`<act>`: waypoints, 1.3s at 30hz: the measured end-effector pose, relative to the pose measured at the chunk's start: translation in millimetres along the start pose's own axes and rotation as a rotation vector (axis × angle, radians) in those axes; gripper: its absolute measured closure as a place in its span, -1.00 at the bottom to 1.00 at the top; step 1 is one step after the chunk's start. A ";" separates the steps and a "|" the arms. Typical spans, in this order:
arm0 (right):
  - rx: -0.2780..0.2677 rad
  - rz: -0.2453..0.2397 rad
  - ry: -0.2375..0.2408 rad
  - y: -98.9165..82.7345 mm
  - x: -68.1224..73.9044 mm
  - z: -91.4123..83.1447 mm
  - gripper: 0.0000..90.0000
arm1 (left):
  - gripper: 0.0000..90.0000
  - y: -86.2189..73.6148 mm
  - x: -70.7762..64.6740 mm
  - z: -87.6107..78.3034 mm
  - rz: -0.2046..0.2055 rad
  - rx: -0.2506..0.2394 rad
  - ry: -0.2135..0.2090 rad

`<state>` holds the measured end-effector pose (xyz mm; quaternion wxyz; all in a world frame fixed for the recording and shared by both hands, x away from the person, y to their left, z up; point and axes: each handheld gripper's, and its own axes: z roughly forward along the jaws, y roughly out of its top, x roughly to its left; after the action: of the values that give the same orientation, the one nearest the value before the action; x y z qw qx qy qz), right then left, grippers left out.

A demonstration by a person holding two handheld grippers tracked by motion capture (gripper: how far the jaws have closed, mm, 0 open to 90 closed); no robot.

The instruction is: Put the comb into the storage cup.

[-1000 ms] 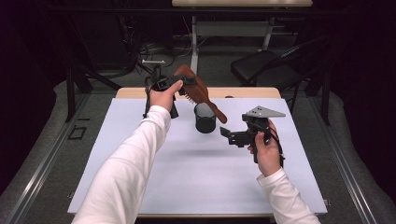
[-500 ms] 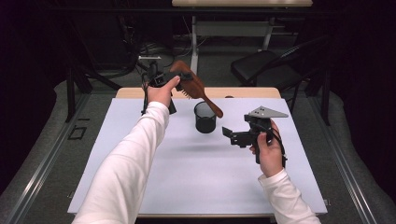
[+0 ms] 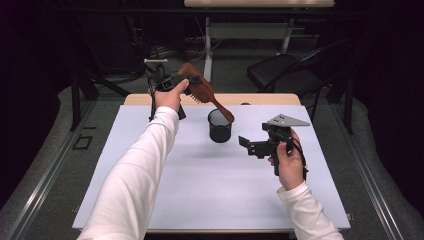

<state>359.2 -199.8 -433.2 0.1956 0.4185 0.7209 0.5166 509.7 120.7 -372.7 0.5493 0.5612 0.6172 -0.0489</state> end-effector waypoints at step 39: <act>0.009 -0.003 0.023 -2.2 2.8 2.4 -1.00 | 0.04 2.7 12.3 10.9 0.027 -0.043 0.049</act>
<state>358.5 -196.5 -435.7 0.1860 0.4121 0.7263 0.5178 521.4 122.2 -384.4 0.5465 0.5585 0.6238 -0.0146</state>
